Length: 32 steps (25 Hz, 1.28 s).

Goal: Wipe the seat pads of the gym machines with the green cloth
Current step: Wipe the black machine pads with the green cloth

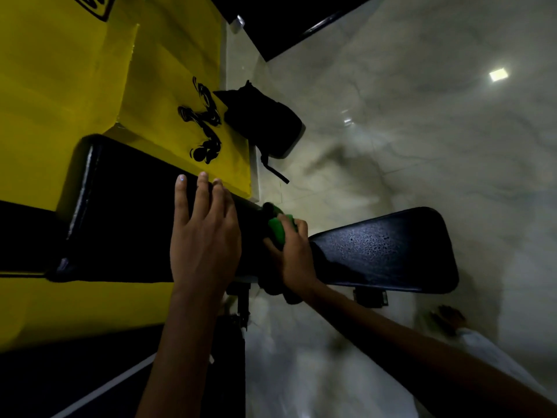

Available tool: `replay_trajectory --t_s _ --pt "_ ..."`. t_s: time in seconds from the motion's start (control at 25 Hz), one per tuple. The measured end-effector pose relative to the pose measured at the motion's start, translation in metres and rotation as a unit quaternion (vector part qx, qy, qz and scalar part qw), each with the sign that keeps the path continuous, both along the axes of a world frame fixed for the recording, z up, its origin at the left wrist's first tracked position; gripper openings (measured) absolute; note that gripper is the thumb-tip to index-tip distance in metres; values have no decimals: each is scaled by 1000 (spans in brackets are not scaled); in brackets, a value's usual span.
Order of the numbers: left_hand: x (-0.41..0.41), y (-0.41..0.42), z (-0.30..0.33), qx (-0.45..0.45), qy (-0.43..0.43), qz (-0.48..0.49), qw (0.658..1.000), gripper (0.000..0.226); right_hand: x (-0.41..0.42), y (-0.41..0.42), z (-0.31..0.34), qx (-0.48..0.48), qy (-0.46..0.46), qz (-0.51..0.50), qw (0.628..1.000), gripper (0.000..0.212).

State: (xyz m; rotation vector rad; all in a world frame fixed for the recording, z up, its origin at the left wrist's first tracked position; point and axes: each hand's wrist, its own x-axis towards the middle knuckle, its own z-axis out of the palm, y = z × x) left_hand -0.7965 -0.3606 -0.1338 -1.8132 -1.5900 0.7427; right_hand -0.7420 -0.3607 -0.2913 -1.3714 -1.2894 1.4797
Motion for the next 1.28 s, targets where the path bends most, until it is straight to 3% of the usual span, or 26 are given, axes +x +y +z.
replay_trajectory --t_s 0.08,0.24,0.4,0.56,0.76,0.92,1.12,1.28 --pt "1 2 -4 -1 14 1 1000 50 0 -10 -8 42 16 13 999 57" --pt "1 1 -6 6 38 1 999 51 2 13 -13 -69 -5 -7 998 54" --pt "1 0 -6 5 42 11 999 50 -5 12 1 71 21 -16 997 56" --pt "3 -2 -2 -8 54 -1 998 48 7 27 -20 -68 -32 3 997 45" --pt "-3 -4 -7 -20 76 -39 996 52 3 31 -6 116 15 -17 993 45" --pt "-9 -6 -11 -40 97 -61 993 53 1 22 -28 7 -19 -39 999 42" --pt "-10 -6 -15 -33 83 -54 994 51 -5 16 -21 148 -5 -65 987 46" --pt "-1 -13 -17 -54 60 -24 996 53 3 17 -41 -14 -55 -34 998 42"
